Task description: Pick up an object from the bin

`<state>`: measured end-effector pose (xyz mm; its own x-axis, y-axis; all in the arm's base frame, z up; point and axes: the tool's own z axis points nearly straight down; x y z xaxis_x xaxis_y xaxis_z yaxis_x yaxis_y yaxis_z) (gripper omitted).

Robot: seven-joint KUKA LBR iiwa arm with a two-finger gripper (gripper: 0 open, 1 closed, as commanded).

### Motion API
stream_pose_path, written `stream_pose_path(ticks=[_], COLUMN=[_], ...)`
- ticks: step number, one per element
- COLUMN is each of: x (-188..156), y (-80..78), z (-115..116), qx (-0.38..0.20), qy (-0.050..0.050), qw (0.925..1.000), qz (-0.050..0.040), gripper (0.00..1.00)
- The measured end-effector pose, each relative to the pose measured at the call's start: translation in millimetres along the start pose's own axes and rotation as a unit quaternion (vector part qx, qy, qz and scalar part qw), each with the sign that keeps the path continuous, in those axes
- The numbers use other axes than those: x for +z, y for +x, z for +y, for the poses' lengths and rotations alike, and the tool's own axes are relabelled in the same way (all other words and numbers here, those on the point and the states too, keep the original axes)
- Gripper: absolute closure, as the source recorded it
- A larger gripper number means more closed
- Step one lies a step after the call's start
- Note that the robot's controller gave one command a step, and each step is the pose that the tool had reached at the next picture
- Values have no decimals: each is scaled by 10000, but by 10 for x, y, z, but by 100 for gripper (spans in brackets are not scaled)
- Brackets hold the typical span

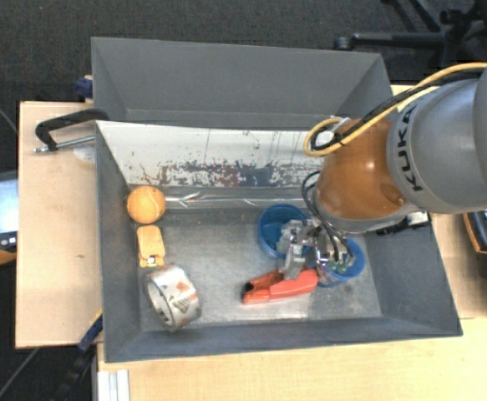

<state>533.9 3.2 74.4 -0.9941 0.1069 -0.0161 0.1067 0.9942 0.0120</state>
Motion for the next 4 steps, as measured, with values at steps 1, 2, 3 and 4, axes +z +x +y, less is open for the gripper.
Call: stream_pose_path(ticks=[1,2,3,4], x=[4,7,3,12], y=[-64,-75,-40,-112], z=[8,-7,-15,-17], qx=[11,52,-6,21], qy=[-7,-23,-23,-30], qw=[10000,10000,10000,10000], qz=[-18,-44,-75,-69], gripper=[100,100,100,100])
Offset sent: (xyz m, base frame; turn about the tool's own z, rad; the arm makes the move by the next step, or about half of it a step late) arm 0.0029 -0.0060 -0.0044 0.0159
